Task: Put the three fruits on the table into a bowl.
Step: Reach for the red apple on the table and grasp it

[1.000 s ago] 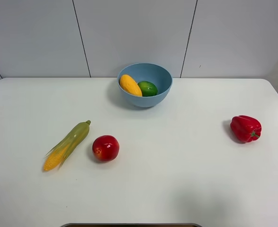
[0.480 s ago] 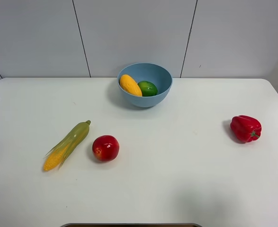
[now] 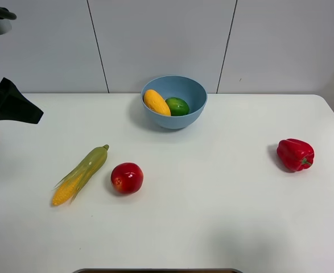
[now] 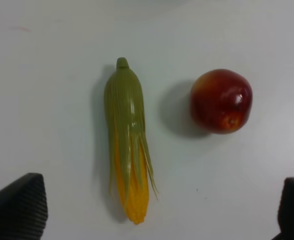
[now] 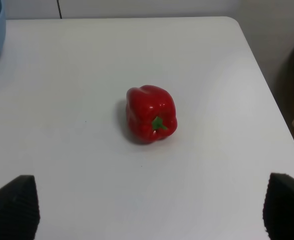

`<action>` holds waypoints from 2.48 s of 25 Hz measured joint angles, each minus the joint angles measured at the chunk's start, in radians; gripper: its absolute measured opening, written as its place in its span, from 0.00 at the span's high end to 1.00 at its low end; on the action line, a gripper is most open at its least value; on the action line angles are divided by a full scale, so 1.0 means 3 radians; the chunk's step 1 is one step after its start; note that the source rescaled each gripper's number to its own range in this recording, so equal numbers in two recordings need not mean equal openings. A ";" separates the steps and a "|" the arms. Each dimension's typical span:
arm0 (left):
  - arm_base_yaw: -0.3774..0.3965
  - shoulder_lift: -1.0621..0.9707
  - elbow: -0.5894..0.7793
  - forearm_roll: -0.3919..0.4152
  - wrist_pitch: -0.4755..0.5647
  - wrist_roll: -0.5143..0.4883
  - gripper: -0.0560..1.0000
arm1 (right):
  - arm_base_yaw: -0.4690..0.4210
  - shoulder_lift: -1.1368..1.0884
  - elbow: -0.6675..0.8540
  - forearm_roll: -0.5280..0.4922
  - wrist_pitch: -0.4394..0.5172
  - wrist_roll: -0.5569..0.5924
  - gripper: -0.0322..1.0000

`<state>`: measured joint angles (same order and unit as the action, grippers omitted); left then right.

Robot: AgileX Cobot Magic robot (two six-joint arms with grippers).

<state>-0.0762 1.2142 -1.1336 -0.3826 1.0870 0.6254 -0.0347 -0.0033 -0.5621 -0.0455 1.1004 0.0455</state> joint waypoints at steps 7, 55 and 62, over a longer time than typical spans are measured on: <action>-0.0004 0.0203 -0.0010 0.0000 -0.0234 0.0014 0.13 | 0.0000 0.0000 0.0000 0.0000 0.0000 0.0000 0.00; -0.2026 0.1641 -0.0259 0.1110 -0.0759 -0.0663 0.13 | 0.0000 0.0000 0.0000 0.0000 0.0000 0.0000 0.00; -0.2026 0.1851 -0.0259 0.1099 -0.0995 -0.0729 0.13 | 0.0000 0.0000 0.0000 0.0000 0.0000 0.0000 0.00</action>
<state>-0.6839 1.7696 -1.2113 -0.0528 0.7887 0.4067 -0.0347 -0.0033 -0.5621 -0.0455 1.1004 0.0455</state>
